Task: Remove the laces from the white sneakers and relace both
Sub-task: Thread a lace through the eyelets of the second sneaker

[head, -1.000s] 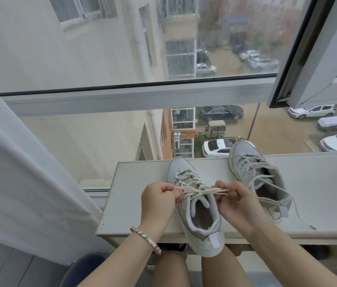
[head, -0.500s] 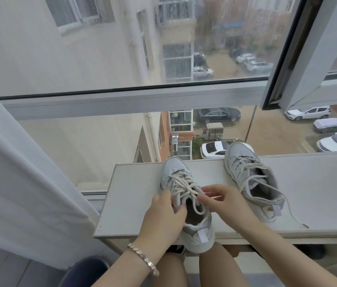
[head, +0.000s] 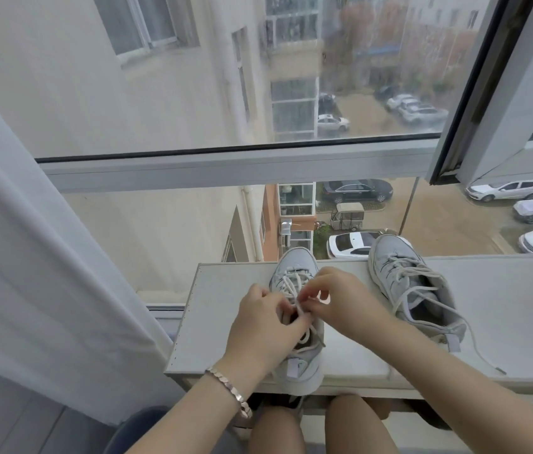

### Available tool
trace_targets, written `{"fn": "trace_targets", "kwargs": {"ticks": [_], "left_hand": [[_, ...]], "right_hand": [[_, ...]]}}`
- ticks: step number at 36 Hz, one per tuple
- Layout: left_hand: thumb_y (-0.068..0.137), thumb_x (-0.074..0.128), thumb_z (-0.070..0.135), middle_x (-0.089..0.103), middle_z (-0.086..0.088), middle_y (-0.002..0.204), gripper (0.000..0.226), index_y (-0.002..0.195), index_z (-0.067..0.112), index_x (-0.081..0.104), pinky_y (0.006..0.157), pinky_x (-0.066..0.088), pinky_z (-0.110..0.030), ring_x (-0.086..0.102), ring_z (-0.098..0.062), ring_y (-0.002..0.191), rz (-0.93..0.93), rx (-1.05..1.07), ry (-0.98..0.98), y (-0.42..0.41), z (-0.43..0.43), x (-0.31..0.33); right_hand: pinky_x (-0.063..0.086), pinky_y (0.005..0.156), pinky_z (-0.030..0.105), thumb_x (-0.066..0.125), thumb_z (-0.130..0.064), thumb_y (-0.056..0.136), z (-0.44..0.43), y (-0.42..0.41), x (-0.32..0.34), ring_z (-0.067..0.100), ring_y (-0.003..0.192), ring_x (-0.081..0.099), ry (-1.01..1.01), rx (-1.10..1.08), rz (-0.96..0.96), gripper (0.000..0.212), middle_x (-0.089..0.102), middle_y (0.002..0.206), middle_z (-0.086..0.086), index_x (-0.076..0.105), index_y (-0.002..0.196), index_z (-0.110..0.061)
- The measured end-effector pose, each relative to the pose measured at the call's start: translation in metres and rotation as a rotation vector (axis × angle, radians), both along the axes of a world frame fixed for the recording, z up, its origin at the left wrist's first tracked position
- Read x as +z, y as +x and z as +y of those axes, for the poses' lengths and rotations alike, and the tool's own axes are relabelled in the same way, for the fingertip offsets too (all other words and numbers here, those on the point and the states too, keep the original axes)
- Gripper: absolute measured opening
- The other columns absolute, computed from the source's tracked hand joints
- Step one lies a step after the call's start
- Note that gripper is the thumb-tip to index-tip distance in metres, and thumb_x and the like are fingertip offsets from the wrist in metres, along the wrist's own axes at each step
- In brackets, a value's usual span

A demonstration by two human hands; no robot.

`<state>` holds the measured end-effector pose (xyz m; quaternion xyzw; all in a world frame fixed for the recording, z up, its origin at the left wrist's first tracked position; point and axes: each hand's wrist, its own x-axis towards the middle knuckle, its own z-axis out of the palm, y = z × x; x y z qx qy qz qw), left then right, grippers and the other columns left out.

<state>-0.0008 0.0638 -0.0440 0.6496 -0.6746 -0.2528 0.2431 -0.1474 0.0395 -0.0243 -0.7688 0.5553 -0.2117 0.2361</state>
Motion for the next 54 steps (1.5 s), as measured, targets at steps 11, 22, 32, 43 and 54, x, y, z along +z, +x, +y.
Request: {"fn": "trace_targets", "kwargs": {"ticks": [11,22,32,43,54], "left_hand": [[0.091,0.048,0.037,0.038,0.003,0.094,0.025,0.086,0.018,0.062,0.081,0.041,-0.031,0.041,-0.021,0.102,-0.281,-0.024,-0.039,-0.019,0.001,0.006],[0.097,0.044,0.031,0.044,-0.002,0.06,0.041,0.06,0.013,0.041,0.054,0.029,-0.028,0.04,-0.016,0.058,0.08,-0.046,0.123,0.014,-0.033,0.013],[0.097,0.046,0.028,0.045,-0.003,0.051,0.042,0.06,0.009,0.048,0.057,0.04,-0.029,0.043,-0.02,0.05,0.372,0.133,0.182,0.015,-0.041,-0.011],[0.094,0.052,0.036,0.057,-0.001,0.062,0.033,0.072,0.011,0.054,0.055,0.048,-0.031,0.054,-0.016,0.054,0.361,0.236,0.123,0.015,-0.031,-0.008],[0.089,0.054,0.038,0.062,-0.001,0.071,0.029,0.084,0.011,0.065,0.057,0.041,-0.026,0.055,-0.015,0.064,-0.052,0.014,0.138,0.02,-0.003,-0.009]], "right_hand": [[0.021,0.105,0.029,0.045,-0.026,0.096,-0.02,-0.008,0.006,0.011,0.135,0.022,-0.226,0.316,0.431,0.027,0.028,0.147,-0.007,0.06,0.119,-0.027],[0.04,0.059,0.02,0.036,-0.025,0.1,-0.007,-0.019,-0.001,0.007,0.057,0.05,0.384,0.102,-0.074,0.031,0.055,0.062,-0.006,0.047,0.073,-0.013],[0.046,0.053,0.017,0.055,-0.036,0.091,0.0,-0.022,-0.024,0.007,0.057,0.062,0.641,-0.173,-0.622,0.03,0.066,0.062,-0.005,0.065,0.072,-0.015],[0.041,0.054,0.022,0.048,-0.035,0.095,0.002,-0.014,-0.019,0.001,0.042,0.051,0.434,-0.267,-0.242,0.041,0.064,0.063,0.004,0.06,0.073,-0.003],[0.041,0.078,0.036,0.058,-0.029,0.087,0.019,-0.105,0.002,0.029,0.105,0.049,-0.07,-0.634,0.267,0.028,0.053,0.111,0.01,0.057,0.109,-0.012]]}}
